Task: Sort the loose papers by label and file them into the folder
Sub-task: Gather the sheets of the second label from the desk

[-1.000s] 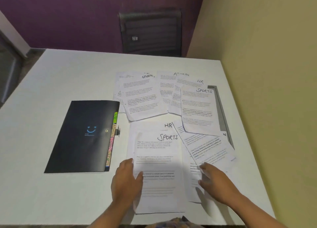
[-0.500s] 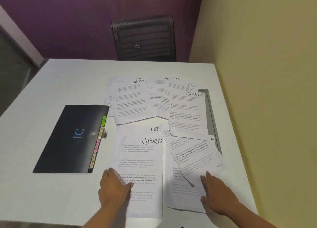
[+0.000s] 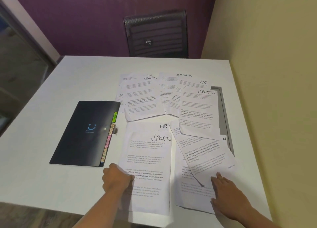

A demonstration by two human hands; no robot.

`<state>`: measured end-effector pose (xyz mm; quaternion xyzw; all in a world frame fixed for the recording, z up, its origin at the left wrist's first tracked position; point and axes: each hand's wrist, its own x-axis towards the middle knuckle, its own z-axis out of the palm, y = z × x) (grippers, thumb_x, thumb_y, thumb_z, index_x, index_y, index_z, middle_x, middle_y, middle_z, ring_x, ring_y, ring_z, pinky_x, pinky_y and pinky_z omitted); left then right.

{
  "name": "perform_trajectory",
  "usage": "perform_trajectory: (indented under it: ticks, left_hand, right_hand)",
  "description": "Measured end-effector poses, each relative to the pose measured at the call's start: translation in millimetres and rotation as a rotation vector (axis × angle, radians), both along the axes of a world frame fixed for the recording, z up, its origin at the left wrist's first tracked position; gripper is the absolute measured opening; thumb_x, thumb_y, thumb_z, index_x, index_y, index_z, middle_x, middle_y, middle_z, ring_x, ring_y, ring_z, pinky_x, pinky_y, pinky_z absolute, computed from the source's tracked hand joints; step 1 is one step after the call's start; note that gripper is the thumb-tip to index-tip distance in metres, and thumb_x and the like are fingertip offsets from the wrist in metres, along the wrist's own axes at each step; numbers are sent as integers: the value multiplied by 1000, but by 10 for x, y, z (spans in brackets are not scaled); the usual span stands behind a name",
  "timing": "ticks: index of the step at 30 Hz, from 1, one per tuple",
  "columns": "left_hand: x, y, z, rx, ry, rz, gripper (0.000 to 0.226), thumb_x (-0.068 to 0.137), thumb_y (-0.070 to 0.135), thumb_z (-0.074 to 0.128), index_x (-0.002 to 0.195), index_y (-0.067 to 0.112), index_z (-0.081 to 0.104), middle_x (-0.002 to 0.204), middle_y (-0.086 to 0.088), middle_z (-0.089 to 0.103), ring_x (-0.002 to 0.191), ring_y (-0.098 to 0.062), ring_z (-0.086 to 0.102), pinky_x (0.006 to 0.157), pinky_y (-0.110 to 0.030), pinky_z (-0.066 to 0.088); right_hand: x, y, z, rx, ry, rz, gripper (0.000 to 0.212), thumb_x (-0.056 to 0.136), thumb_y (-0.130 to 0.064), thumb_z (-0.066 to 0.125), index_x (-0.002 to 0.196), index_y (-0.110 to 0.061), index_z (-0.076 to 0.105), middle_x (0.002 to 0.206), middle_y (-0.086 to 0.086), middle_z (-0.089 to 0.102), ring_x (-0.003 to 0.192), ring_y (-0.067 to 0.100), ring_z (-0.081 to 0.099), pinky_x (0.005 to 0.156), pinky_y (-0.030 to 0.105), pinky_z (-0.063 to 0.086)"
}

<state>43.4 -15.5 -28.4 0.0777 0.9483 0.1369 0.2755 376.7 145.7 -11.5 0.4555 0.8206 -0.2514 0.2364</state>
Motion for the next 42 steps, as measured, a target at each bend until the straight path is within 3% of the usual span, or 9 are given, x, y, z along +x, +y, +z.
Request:
perform_trajectory:
  ticks: [6,13,17,21,24,30,35,39,42]
  left_hand:
    - [-75,-37,-8,85,-94,7,62,63,22,91,101,15,42,99,-5,61,84,-25,59,70,-37,52]
    - [-86,-142,-10,164,-10,-39,21,83,31,75,79,19,58,76,2,66,67,-18,63,57,-29,50]
    - [-80,-178,86,244,18,-61,33,95,39,59,71,16,63,64,0,66,60,-20,63,58,-32,53]
    - [-91,-176,195,292,57,-19,34,89,31,69,64,14,54,59,-2,58,54,-18,55,50,-25,42]
    - [-94,-152,251,371,-19,56,27,88,23,70,69,11,57,67,-2,61,61,-18,58,54,-26,44]
    - [-67,-191,328,646,-292,196,7,90,14,70,86,8,72,84,-7,76,80,-27,73,77,-42,61]
    - [-26,-239,374,741,-509,339,19,84,12,75,96,0,68,94,-18,76,87,-30,73,84,-45,59]
    - [-94,-281,360,733,-554,351,22,79,12,80,85,-2,64,80,-11,77,67,-25,72,57,-31,56]
    - [-166,-276,300,689,-531,283,43,82,11,77,58,10,41,41,6,48,34,-8,38,38,-17,32]
  right_hand:
    - [-43,-73,-31,33,-52,29,82,92,-45,54,157,-19,12,168,5,0,154,27,9,119,39,31]
    - [-139,-130,-53,87,-110,53,81,90,-45,54,154,-15,15,167,11,4,152,32,12,115,40,37]
    - [-204,-172,-62,92,-171,59,85,92,-45,54,156,-10,10,166,16,0,152,37,9,117,42,34]
    - [-285,-213,-29,96,-258,74,89,91,-48,55,155,-7,8,165,20,-1,152,40,9,115,43,35]
    - [-374,-211,55,124,-235,68,77,87,-50,53,147,-12,25,163,16,15,148,35,22,108,42,40]
    - [-872,-202,135,-88,286,-257,49,86,-38,67,129,-20,54,126,-4,61,114,13,58,94,26,44]
    - [-1350,-211,199,-368,507,-681,36,80,-40,74,75,-21,45,70,-4,46,60,15,45,61,26,40]
    - [-1529,-234,238,-184,533,-766,42,81,-20,77,62,-16,40,57,-3,40,49,13,40,52,24,37]
    - [-1580,-280,244,-103,465,-764,43,81,-22,76,56,-17,42,56,-4,46,55,14,43,56,29,36]
